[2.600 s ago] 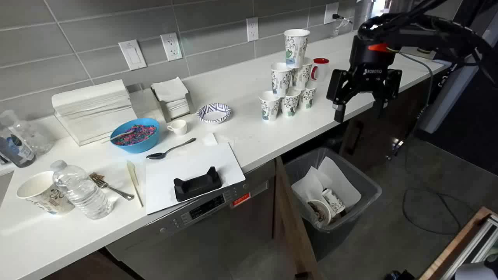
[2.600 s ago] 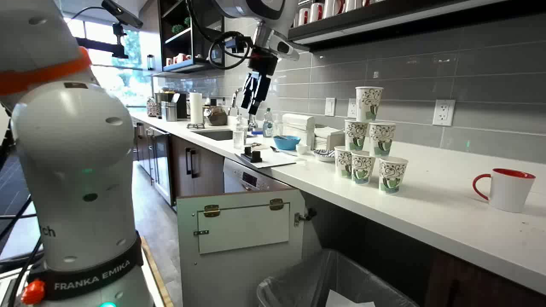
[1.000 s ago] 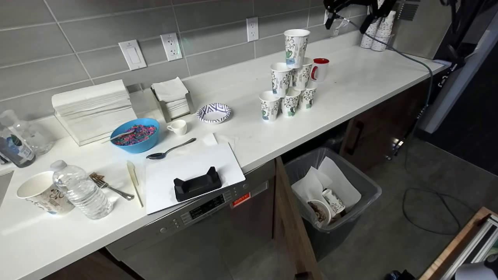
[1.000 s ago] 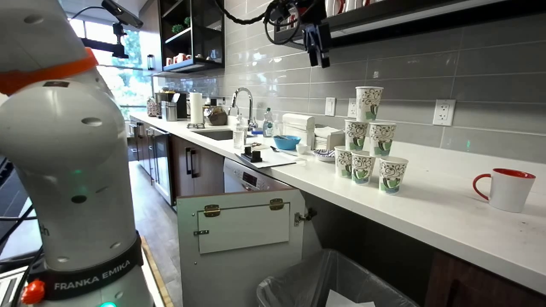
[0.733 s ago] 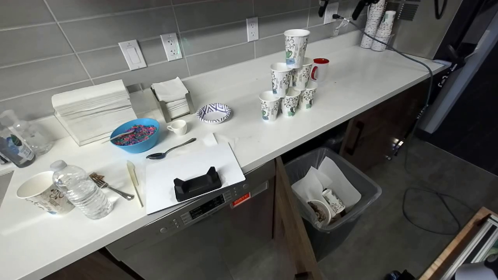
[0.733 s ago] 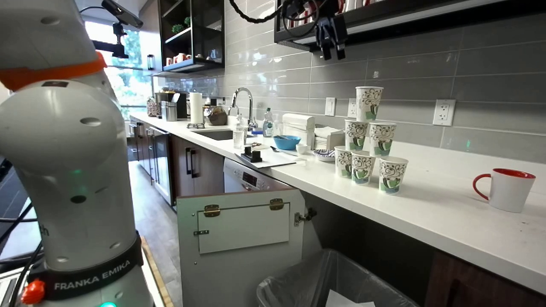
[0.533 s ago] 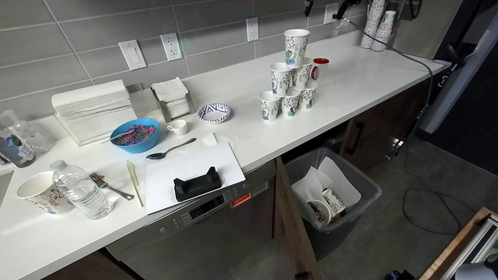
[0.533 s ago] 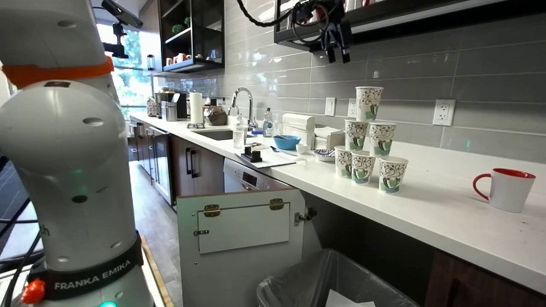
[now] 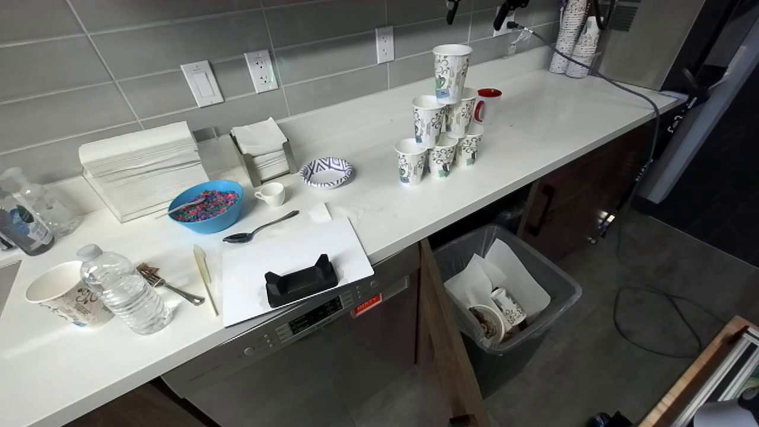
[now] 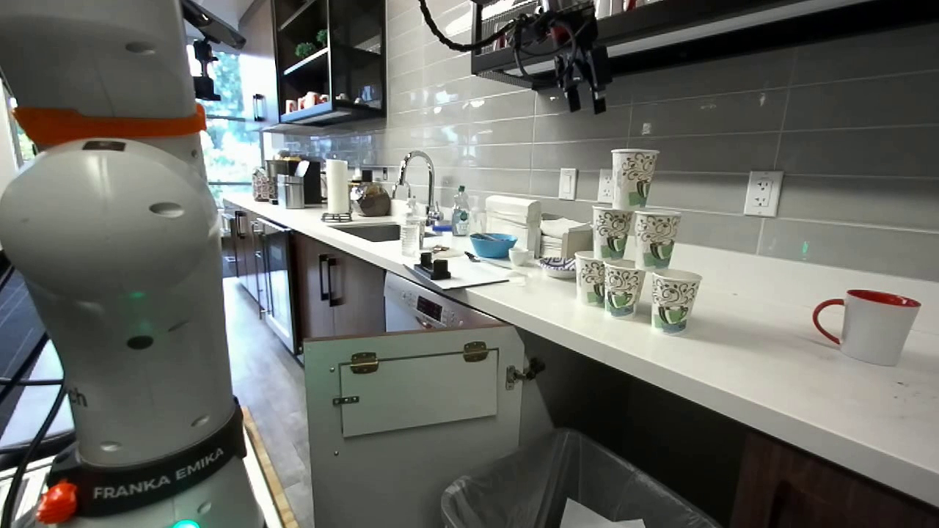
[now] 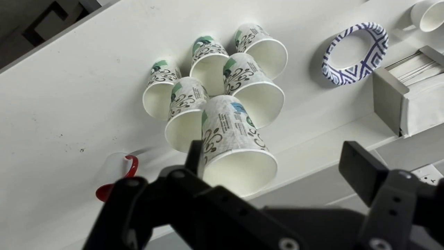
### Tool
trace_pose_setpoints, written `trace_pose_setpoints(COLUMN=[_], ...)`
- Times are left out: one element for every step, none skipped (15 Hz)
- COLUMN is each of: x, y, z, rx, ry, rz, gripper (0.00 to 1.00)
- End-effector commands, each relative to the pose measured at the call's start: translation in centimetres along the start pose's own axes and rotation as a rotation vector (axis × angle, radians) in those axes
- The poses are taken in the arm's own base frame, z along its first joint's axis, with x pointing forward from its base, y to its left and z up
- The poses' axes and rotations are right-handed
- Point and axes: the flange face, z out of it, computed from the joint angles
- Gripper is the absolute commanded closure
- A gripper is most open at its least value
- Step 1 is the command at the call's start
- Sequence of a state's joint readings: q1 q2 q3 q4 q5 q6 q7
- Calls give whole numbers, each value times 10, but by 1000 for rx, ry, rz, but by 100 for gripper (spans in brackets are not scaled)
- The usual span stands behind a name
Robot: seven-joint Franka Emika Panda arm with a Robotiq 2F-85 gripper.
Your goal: Put each cup in the stack, into the other
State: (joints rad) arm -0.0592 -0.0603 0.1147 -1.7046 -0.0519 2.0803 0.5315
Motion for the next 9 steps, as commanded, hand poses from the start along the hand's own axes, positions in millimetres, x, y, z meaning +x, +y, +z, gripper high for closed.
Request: trace_pose_setpoints(x=[5, 8, 10, 13, 17, 21, 25, 29, 33], y=[1, 2, 3, 5, 7, 9, 11, 14, 15], z=[-1, -1, 0, 1, 2, 3, 5, 8, 11], rx=[-20, -22, -29, -30, -30, -34, -39, -50, -53], ry=[16, 13, 5, 1, 1, -4, -7, -7, -13], rz=[-68, -92, -117, -140, -156, -175, -186, -187, -199], gripper=[0, 0, 0, 0, 0, 0, 0, 0, 0])
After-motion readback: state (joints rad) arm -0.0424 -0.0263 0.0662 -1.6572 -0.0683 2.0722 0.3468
